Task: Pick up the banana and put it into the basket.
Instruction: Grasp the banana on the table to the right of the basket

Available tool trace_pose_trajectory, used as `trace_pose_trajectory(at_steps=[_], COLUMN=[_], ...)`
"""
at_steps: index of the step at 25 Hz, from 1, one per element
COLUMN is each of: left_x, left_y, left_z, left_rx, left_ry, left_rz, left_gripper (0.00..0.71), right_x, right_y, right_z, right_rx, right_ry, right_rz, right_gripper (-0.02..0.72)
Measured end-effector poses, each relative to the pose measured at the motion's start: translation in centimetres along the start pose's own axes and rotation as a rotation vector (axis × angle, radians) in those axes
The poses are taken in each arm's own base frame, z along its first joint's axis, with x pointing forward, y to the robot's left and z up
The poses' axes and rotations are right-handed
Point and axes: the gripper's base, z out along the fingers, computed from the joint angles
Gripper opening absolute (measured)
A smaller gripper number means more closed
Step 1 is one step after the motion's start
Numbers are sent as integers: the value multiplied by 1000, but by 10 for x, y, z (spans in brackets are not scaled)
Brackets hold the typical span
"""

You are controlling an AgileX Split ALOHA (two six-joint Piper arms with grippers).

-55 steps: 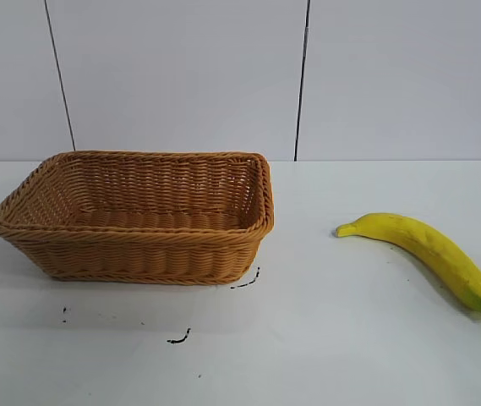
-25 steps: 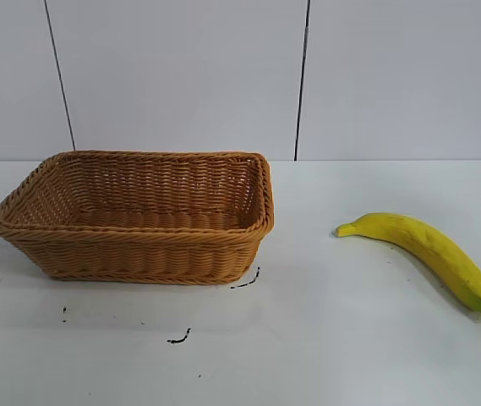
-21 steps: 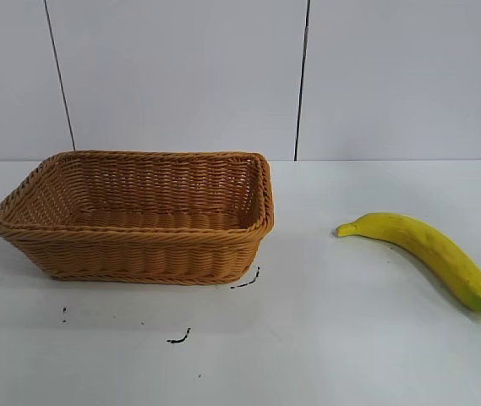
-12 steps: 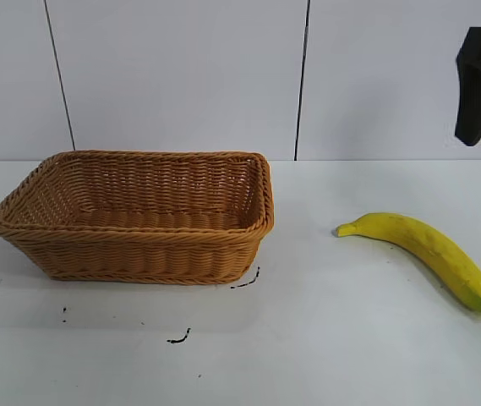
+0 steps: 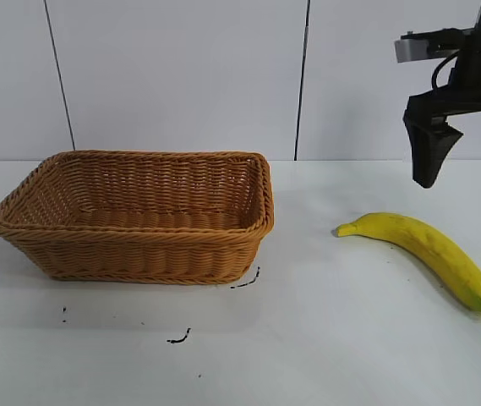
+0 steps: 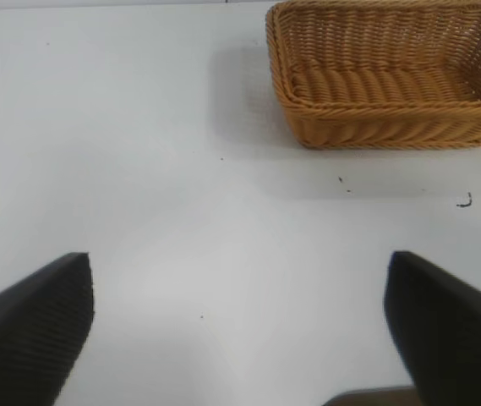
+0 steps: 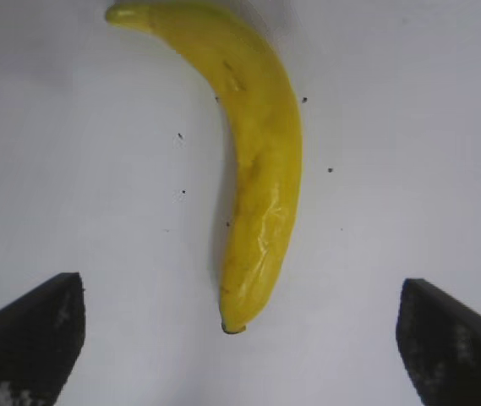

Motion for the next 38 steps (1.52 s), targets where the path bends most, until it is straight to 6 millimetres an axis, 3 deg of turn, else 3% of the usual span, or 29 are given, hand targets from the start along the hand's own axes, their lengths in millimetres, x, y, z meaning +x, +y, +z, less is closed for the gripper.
trace_pose_trajectory(at_steps=[7, 16, 32, 36, 38], left_x=[0, 0, 0, 0, 0], left_y=[0, 0, 0, 0, 0], left_z=[0, 0, 0, 0, 0], left_rx=[0, 0, 0, 0, 0], left_ry=[0, 0, 0, 0, 0], left_rz=[0, 0, 0, 0, 0], left_gripper=[693, 693, 693, 693, 693], right_x=[-10, -18, -22, -21, -21], right_y=[-4, -3, -3, -4, -4], right_z=[33, 94, 111, 111, 111], right_rx=[-9, -37, -33, -29, -25], right_ry=[-3, 48, 29, 39, 43], right_rz=[11, 39, 71, 66, 62], right_gripper=[690, 690, 685, 572, 428])
